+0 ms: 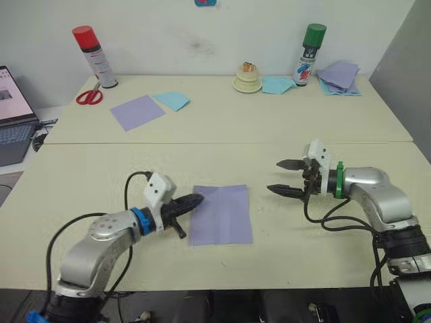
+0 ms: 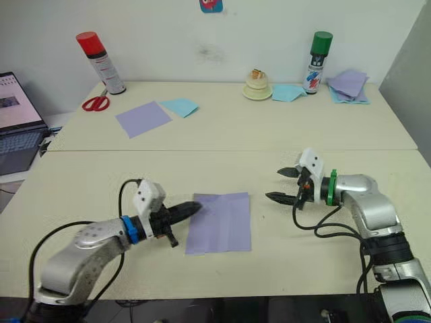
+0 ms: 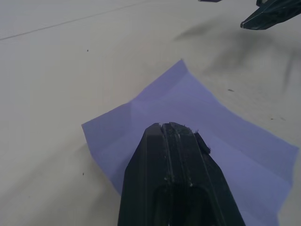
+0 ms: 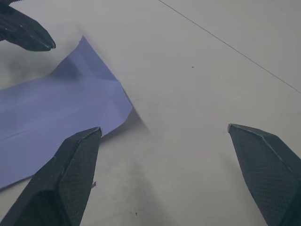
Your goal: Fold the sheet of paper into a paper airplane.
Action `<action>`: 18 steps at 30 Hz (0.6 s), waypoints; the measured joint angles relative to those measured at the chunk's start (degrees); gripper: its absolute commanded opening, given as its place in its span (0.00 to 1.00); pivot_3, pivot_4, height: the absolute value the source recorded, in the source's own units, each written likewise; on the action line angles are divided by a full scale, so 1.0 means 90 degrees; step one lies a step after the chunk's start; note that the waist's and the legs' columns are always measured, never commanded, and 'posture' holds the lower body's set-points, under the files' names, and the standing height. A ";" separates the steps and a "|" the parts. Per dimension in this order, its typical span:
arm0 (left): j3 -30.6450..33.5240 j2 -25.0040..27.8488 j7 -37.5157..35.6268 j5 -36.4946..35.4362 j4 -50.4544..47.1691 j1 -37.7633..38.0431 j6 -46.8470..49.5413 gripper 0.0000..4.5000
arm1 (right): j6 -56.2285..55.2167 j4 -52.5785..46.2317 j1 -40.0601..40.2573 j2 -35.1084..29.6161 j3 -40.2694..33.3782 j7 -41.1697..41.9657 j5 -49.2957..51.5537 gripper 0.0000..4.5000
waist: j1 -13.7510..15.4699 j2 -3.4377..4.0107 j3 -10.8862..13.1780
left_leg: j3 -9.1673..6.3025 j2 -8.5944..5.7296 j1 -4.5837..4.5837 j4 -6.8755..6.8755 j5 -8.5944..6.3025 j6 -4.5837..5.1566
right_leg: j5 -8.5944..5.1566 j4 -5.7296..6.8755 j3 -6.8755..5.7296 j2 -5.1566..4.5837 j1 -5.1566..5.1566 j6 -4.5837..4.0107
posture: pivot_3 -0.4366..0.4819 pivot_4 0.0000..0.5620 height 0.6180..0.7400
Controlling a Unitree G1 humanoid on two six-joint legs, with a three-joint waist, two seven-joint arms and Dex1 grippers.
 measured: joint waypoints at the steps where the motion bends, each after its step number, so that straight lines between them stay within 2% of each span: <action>1: -0.0106 -0.0077 0.0009 0.0076 0.0113 0.0002 -0.0067 0.01 | -0.0097 0.0062 0.0000 0.0063 0.0072 -0.0063 -0.0117 1.00 | -0.0002 0.0000 0.0000 | 0.0001 0.0000 0.0000 0.0000 0.0000 0.0000 | 0.0000 0.0000 0.0000 0.0000 -0.0001 0.0000 | 0.48 0.27 1.00; 5: -0.0668 -0.0070 -0.0015 0.0559 0.0550 0.0039 -0.0220 0.01 | -0.0475 0.0486 -0.0060 0.0474 0.0320 -0.0378 -0.0520 1.00 | -0.0020 -0.0001 -0.0001 | 0.0002 0.0002 0.0003 -0.0002 0.0000 0.0000 | 0.0000 0.0003 0.0002 0.0003 -0.0001 0.0000 | 0.48 0.27 1.00; 11: -0.0990 0.0039 -0.0149 0.1120 0.0785 -0.0111 -0.0807 0.01 | -0.1301 0.1177 -0.0228 0.0903 0.0792 -0.0732 -0.1270 1.00 | -0.0009 0.0010 -0.0014 | 0.0003 -0.0004 0.0017 0.0000 0.0001 -0.0001 | 0.0002 0.0003 0.0003 0.0002 0.0011 0.0003 | 0.48 0.27 1.00; 14: -0.1003 0.0038 -0.0178 0.1201 0.0861 -0.0111 -0.0948 0.00 | -0.1669 0.1504 -0.0316 0.0960 0.0898 -0.0733 -0.1487 0.86 | -0.0011 0.0011 -0.0016 | 0.0004 -0.0002 0.0024 -0.0001 0.0001 -0.0001 | 0.0002 0.0005 0.0005 0.0003 0.0014 0.0003 | 0.48 0.27 1.00; 18: -0.0986 0.0038 -0.0225 0.1205 0.0923 -0.0114 -0.1021 0.00 | -0.1966 0.1546 -0.0319 0.0969 0.1082 -0.0410 -0.1615 0.54 | -0.0013 0.0015 -0.0020 | 0.0004 0.0001 0.0032 -0.0001 0.0001 0.0000 | 0.0002 0.0010 0.0004 0.0004 0.0018 0.0003 | 0.48 0.27 1.00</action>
